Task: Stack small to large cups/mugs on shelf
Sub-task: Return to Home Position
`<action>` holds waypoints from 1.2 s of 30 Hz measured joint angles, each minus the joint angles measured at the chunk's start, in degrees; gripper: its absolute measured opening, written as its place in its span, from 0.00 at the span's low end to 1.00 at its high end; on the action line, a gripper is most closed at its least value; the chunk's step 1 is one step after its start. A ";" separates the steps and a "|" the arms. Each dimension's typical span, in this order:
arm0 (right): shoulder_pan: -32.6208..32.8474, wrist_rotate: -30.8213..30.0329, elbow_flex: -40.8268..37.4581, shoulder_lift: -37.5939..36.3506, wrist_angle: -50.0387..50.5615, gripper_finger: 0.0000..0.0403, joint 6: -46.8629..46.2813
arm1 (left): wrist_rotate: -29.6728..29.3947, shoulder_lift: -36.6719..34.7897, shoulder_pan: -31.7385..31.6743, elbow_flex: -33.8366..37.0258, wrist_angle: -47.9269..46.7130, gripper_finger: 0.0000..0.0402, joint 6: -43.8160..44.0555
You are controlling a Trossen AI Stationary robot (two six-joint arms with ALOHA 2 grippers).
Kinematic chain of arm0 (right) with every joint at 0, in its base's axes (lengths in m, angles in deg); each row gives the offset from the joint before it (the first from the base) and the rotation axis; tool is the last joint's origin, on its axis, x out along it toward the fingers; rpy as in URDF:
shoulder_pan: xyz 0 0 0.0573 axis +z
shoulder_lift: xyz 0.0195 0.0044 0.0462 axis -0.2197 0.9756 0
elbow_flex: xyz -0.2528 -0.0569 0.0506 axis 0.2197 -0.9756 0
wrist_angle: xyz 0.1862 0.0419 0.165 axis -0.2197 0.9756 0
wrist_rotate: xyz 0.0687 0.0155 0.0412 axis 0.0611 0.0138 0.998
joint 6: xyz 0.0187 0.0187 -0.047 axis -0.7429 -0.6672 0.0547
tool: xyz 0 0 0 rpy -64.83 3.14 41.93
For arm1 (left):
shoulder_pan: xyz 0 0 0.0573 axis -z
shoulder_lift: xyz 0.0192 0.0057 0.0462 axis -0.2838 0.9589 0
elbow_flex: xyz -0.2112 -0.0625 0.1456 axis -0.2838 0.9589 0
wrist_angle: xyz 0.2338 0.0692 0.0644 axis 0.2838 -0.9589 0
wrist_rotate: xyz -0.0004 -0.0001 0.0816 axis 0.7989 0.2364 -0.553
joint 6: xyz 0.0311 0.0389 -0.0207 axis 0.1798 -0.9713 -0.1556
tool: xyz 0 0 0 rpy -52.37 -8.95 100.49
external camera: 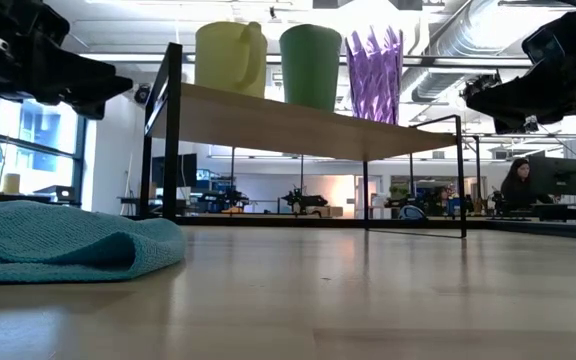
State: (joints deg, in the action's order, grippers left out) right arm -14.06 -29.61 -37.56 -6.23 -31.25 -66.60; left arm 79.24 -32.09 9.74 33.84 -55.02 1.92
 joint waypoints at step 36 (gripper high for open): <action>0.00 -0.01 0.00 0.11 0.00 0.13 -2.49 | 4.71 2.08 0.00 0.00 0.73 0.43 6.57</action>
State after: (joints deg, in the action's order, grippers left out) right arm -14.06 -29.62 -37.56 -6.13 -31.25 -69.08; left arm 83.95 -30.00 9.74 33.84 -54.29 8.49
